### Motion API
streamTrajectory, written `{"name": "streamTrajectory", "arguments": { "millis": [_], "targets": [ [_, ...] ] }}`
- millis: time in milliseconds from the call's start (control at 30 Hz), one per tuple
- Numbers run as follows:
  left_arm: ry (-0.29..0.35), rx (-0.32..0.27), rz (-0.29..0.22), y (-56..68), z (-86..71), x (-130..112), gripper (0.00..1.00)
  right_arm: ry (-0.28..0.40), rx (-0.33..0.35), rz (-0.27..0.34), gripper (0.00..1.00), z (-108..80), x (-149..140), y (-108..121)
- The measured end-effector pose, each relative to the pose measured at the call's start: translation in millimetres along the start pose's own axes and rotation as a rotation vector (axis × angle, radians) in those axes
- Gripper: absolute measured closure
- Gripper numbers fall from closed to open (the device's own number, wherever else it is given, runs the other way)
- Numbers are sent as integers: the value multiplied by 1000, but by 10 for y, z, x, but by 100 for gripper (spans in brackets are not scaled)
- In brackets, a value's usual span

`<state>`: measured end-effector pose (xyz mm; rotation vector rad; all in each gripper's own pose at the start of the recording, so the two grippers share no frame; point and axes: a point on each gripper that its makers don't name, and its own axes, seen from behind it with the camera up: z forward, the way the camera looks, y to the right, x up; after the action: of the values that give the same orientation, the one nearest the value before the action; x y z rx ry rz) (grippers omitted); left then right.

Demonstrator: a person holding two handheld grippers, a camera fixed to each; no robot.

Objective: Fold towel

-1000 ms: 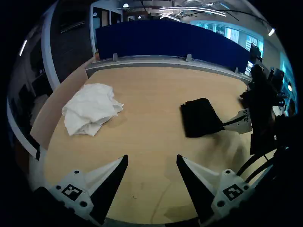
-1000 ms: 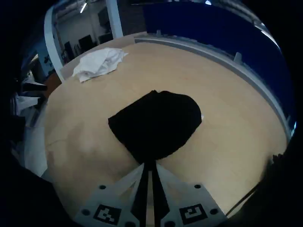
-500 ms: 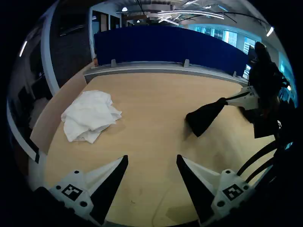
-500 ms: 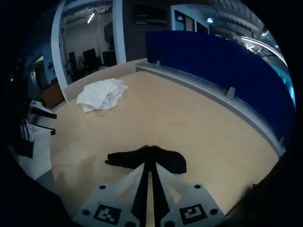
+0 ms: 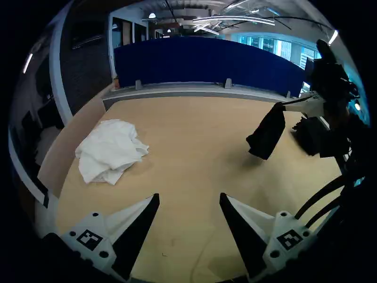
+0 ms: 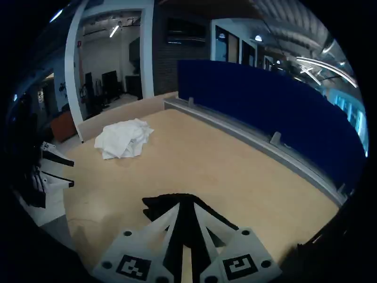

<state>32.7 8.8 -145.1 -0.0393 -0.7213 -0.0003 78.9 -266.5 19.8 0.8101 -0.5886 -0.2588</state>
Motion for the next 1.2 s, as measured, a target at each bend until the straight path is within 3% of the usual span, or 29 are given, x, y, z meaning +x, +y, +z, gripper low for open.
{"name": "streamTrajectory", "arguments": {
  "millis": [367,567,1200],
  "targets": [
    [8,-12,8,34,-32,17,6,15,-24,11,94,-141,71,131],
    [8,-15,7,42,-35,10,5,19,-51,17,94,-268,99,317],
    [-8,-18,9,124,30,-37,6,-2,-197,59,94,-926,6,1479]
  ]
}}
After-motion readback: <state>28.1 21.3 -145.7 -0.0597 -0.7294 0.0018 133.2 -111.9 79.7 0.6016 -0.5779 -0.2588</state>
